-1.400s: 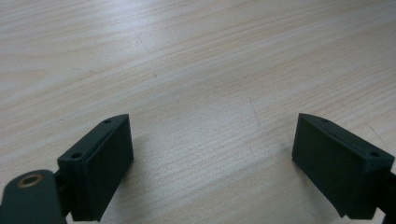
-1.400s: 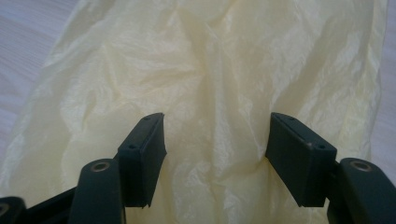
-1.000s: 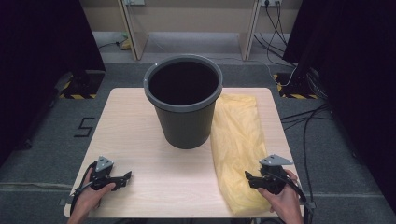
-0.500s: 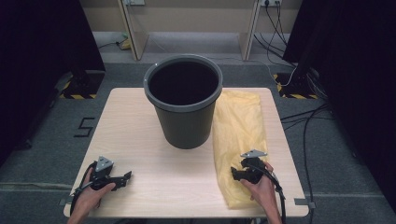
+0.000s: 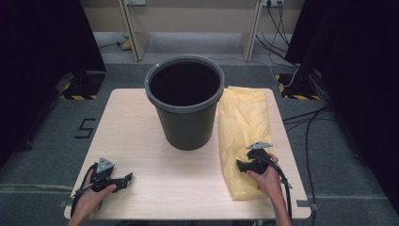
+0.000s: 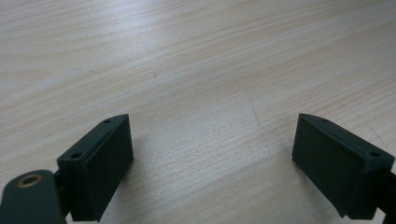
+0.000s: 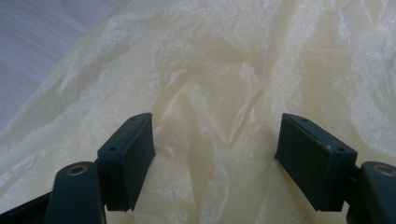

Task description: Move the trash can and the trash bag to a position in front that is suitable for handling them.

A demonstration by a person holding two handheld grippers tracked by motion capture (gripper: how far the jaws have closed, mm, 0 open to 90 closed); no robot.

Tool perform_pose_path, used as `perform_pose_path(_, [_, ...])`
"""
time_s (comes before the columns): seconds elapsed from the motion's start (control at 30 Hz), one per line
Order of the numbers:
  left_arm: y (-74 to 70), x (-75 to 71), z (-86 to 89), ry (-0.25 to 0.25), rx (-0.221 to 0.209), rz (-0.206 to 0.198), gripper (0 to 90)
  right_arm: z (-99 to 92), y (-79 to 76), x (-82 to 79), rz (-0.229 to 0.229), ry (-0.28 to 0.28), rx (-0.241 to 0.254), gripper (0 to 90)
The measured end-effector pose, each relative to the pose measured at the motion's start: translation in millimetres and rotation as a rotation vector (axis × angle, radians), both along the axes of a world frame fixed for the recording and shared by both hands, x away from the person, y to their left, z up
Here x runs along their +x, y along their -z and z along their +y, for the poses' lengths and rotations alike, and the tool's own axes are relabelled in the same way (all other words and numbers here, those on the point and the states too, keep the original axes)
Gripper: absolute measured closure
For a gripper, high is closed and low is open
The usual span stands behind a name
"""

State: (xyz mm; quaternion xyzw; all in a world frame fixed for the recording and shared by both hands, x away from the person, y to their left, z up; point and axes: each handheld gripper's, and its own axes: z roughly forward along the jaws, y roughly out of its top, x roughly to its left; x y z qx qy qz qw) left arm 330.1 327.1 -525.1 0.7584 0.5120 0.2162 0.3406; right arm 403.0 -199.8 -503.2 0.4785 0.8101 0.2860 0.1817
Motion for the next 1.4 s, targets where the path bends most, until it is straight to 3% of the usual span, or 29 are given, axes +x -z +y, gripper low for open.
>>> perform_pose_path(0.13, [0.1, 0.1, -0.2, 0.001, -0.003, 0.0, 11.1, -1.8, -3.6, -0.8, -0.015, 0.009, 0.003, 25.8])
perform_pose_path(0.33, [0.1, 0.4, -0.3, 0.004, -0.001, 0.002, 10.6, -3.2, -25.5, -18.5, -0.08, 0.036, 0.085, 25.5])
perform_pose_path(0.63, [0.1, 0.4, -0.3, 0.004, -0.002, 0.002, 10.5, 12.9, -45.6, -38.7, -0.136, 0.021, 0.1, 25.6])
perform_pose_path(0.8, [0.1, 0.4, -0.3, 0.005, -0.002, 0.002, 10.5, 25.7, -43.3, -49.6, -0.139, 0.004, 0.106, 25.6])
perform_pose_path(1.1, [0.2, 0.5, -0.4, 0.007, -0.001, 0.003, 9.9, 43.3, -20.8, -61.9, -0.103, -0.029, 0.083, 25.5])
perform_pose_path(1.4, [0.2, 0.5, -0.5, 0.007, -0.001, 0.003, 9.9, 40.0, -23.1, -88.8, -0.134, -0.022, 0.081, 25.2])
